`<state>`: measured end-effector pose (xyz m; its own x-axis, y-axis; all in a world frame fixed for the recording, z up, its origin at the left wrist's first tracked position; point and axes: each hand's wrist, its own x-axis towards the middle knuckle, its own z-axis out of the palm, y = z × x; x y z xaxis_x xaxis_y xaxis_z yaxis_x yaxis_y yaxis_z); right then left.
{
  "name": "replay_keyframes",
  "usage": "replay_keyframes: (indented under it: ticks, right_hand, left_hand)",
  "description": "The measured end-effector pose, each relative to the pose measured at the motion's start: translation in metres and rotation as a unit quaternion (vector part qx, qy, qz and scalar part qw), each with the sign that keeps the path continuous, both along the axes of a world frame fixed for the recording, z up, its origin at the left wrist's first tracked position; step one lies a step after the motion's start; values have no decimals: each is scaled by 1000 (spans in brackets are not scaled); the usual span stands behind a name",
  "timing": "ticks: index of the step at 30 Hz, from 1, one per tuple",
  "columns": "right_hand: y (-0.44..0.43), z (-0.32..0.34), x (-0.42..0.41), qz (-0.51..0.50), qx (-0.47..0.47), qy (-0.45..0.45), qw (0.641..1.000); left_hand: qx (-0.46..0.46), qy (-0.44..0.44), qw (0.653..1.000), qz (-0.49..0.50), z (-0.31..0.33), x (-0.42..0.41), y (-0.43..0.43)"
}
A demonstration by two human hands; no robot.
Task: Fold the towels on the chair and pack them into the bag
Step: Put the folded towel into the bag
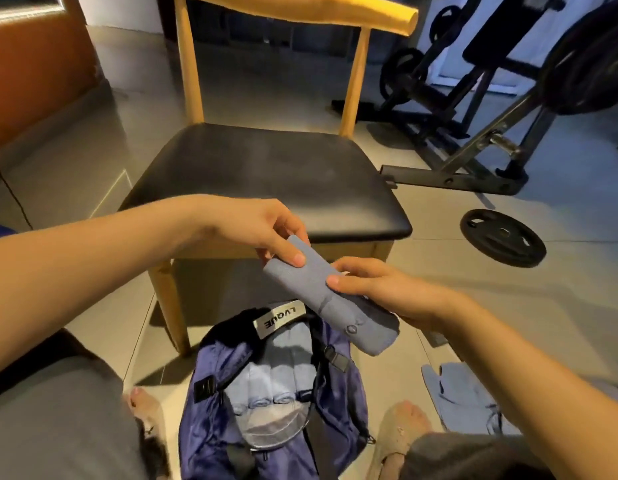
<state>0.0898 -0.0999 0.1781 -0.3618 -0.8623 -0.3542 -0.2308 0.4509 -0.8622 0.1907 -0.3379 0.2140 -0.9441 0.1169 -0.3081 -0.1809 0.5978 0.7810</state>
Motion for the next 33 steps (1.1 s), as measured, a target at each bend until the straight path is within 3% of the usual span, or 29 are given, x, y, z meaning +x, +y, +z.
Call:
replay_keyframes:
  ticks: [5, 10, 12, 15, 20, 25, 33]
  right_hand:
    - [25, -51, 11, -53, 1, -72, 996]
    - [18, -130, 20, -170, 32, -59, 983]
    - [12, -167, 25, -216, 68, -16, 974]
    - [-2, -214, 35, -247, 139, 24, 959]
    - [-44, -260, 53, -219, 183, 62, 956]
    - [-80, -285, 62, -320, 144, 115, 929]
    - [-102, -319, 51, -413, 153, 95, 893]
  left_hand:
    - [8, -76, 997, -1, -61, -11, 14]
    - [-16, -89, 995, 45, -130, -27, 10]
    - [-122, -75, 989, 33, -153, -34, 3]
    - [-344, -44, 938, 4, -193, -39, -4]
    - [-418, -37, 906, 48, -260, -50, -6]
    - [-384, -38, 917, 99, -286, -54, -29]
    - [-269, -25, 952, 146, -282, -53, -38]
